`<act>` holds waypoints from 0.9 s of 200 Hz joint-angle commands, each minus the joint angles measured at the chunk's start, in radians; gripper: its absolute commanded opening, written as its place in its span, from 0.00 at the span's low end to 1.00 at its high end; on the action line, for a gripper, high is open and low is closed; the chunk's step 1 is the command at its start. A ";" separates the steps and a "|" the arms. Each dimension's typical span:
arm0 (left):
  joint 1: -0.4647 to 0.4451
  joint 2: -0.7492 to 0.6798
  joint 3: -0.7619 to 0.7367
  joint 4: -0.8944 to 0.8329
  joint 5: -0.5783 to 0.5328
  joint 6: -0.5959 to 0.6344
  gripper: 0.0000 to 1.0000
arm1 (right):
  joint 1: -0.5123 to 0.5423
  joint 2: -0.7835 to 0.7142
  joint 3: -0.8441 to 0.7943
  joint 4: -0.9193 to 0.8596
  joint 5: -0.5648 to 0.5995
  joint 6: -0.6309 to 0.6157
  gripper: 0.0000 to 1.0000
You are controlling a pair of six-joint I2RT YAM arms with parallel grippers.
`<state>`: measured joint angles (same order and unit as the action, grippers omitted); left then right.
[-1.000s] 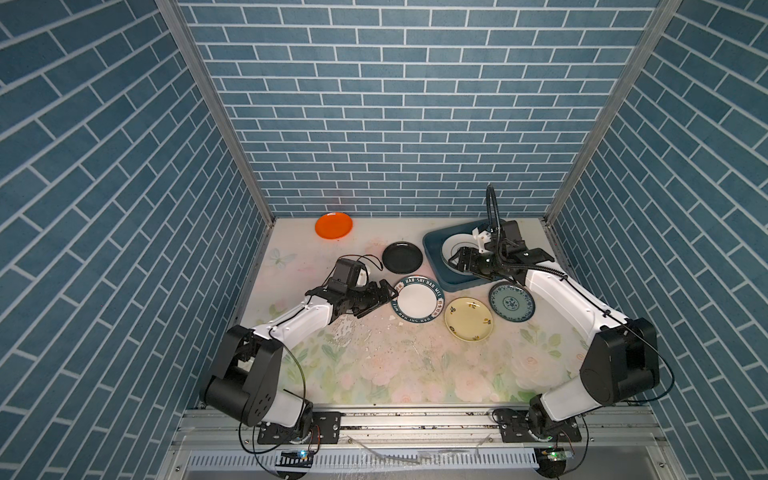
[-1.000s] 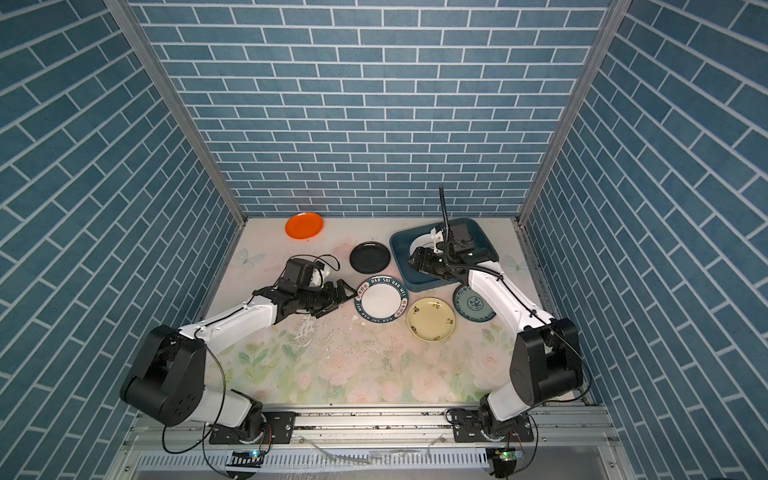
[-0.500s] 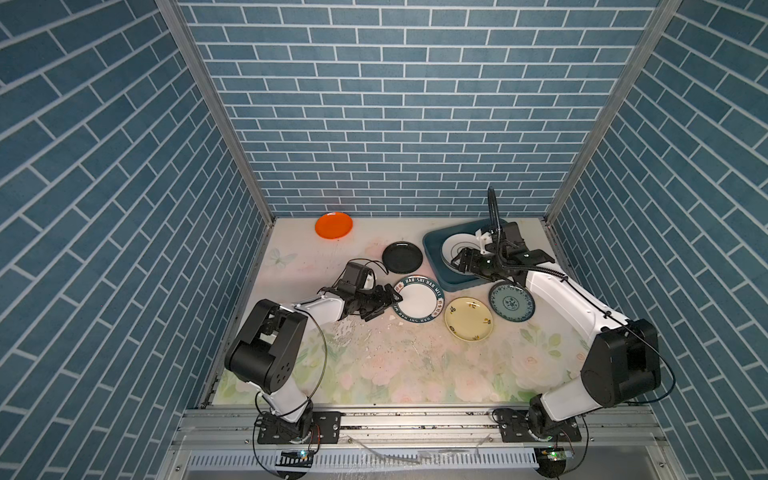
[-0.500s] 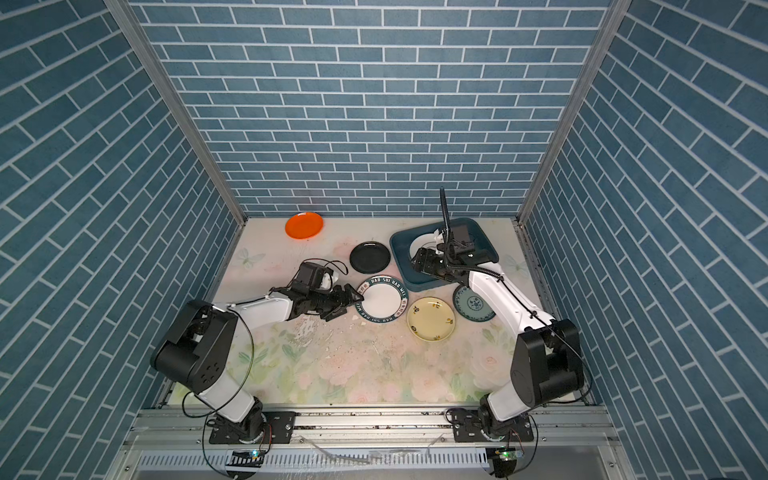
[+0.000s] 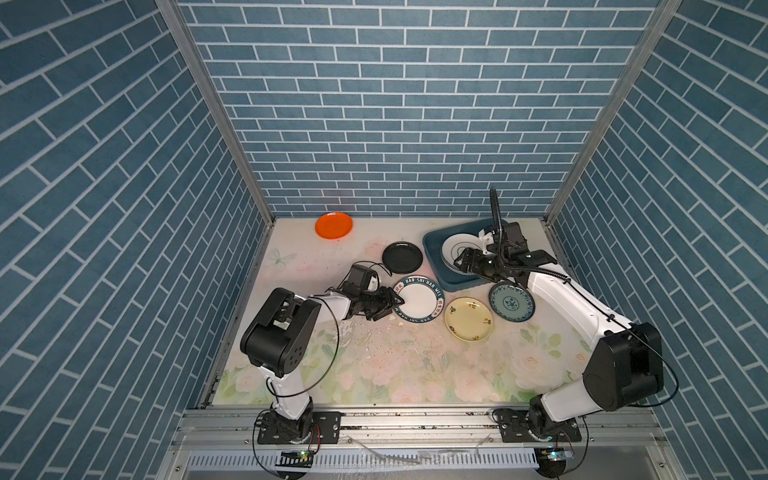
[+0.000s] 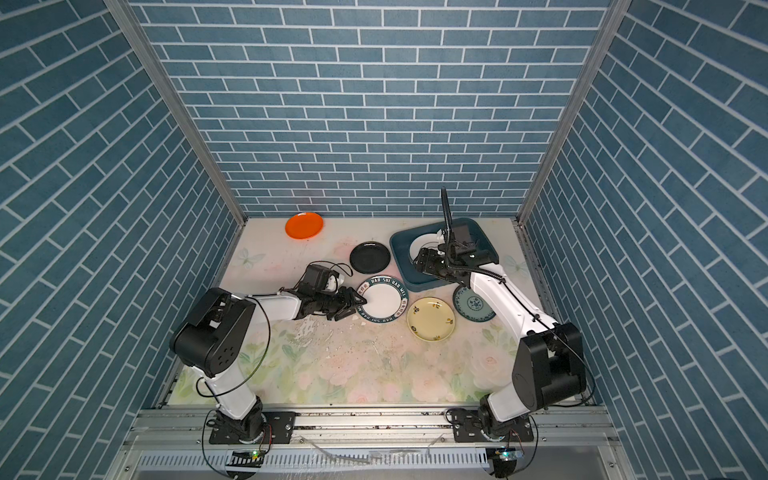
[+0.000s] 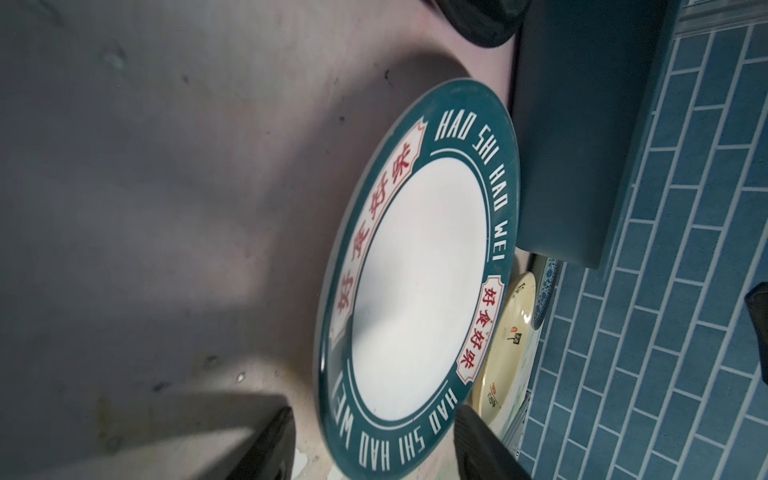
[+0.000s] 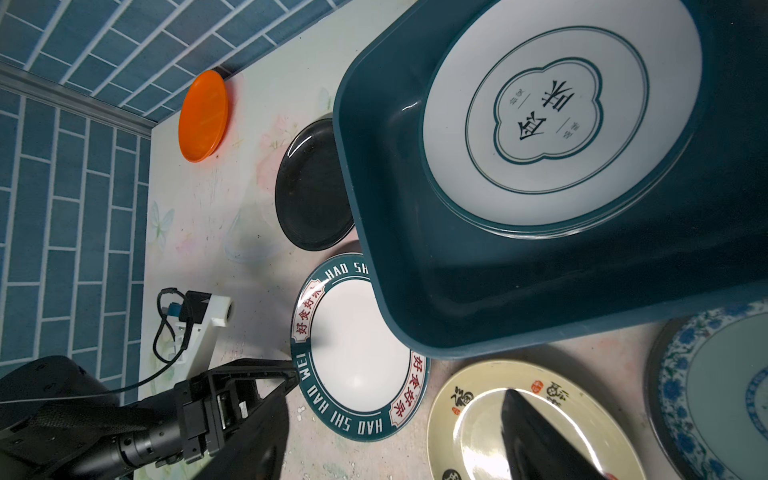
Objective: Place the plates into the plastic bin on the countertop
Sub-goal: 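Grasp the edge of the teal-rimmed HAO SHI HAO WEI plate with the left gripper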
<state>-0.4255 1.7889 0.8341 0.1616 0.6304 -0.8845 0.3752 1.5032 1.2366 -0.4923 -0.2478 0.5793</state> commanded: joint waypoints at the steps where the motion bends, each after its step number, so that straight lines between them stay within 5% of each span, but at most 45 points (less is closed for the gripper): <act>1: -0.006 0.025 0.020 0.015 0.011 0.003 0.55 | 0.005 -0.034 -0.007 -0.020 0.022 0.018 0.80; 89: -0.006 0.060 0.025 0.028 0.012 -0.017 0.16 | 0.005 -0.047 -0.015 -0.029 0.026 0.017 0.81; 180: -0.005 -0.043 -0.011 -0.012 0.006 -0.040 0.08 | 0.004 -0.027 -0.007 -0.004 -0.046 -0.002 0.82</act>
<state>-0.4244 1.8027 0.8433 0.1974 0.6476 -0.9314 0.3752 1.4792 1.2346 -0.5007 -0.2512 0.5789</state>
